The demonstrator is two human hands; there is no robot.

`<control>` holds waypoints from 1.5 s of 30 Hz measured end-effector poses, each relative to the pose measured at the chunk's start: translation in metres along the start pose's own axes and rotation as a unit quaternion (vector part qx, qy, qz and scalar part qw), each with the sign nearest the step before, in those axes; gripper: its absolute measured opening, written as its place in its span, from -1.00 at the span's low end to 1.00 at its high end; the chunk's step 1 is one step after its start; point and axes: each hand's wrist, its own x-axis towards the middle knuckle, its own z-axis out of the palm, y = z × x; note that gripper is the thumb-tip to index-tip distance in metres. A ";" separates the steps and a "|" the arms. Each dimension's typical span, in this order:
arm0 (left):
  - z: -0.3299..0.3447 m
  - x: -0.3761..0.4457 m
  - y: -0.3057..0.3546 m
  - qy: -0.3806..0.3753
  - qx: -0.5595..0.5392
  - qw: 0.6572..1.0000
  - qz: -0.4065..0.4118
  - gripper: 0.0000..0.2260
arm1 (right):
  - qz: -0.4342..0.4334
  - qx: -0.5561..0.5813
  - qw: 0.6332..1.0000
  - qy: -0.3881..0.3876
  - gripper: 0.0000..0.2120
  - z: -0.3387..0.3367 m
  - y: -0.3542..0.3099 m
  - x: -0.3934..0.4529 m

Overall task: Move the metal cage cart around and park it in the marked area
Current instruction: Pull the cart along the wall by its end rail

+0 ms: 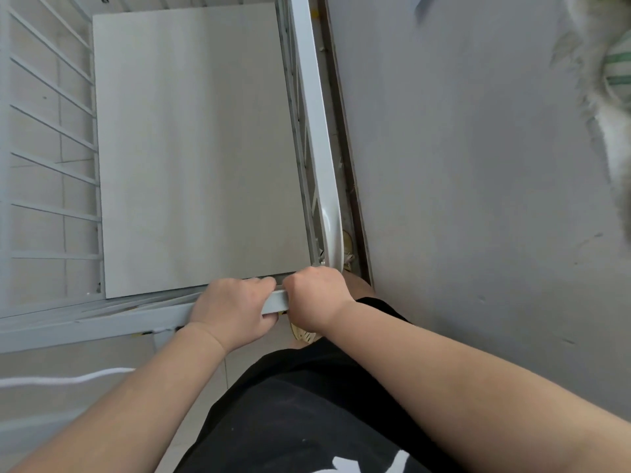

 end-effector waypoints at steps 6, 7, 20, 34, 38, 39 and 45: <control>-0.008 -0.003 0.006 -0.010 -0.089 0.995 -0.040 -0.84 | 0.014 0.004 0.999 0.035 -0.85 0.001 -0.002 -0.005; -0.009 -0.002 0.007 -0.020 -0.084 0.995 -0.043 -0.83 | 0.014 0.003 0.999 0.040 -0.84 0.001 -0.002 -0.005; -0.007 -0.001 0.005 -0.039 -0.043 0.997 -0.053 -0.84 | 0.020 0.004 0.998 0.055 -0.90 0.001 -0.005 -0.006; -0.015 -0.003 0.009 -0.075 -0.056 0.993 -0.066 -0.78 | 0.008 0.003 0.999 0.035 -0.83 0.002 -0.003 -0.004; -0.013 -0.003 0.006 -0.032 -0.086 0.994 -0.051 -0.73 | 0.002 0.007 0.999 0.034 -0.83 0.003 -0.001 -0.003; -0.009 -0.004 0.005 -0.016 -0.067 0.997 -0.030 -0.67 | 0.000 0.008 0.999 0.034 -0.83 0.004 0.000 -0.003; -0.005 -0.004 0.003 -0.004 -0.003 1.000 0.002 -0.78 | -0.010 0.026 0.999 0.022 -0.81 0.008 0.000 -0.004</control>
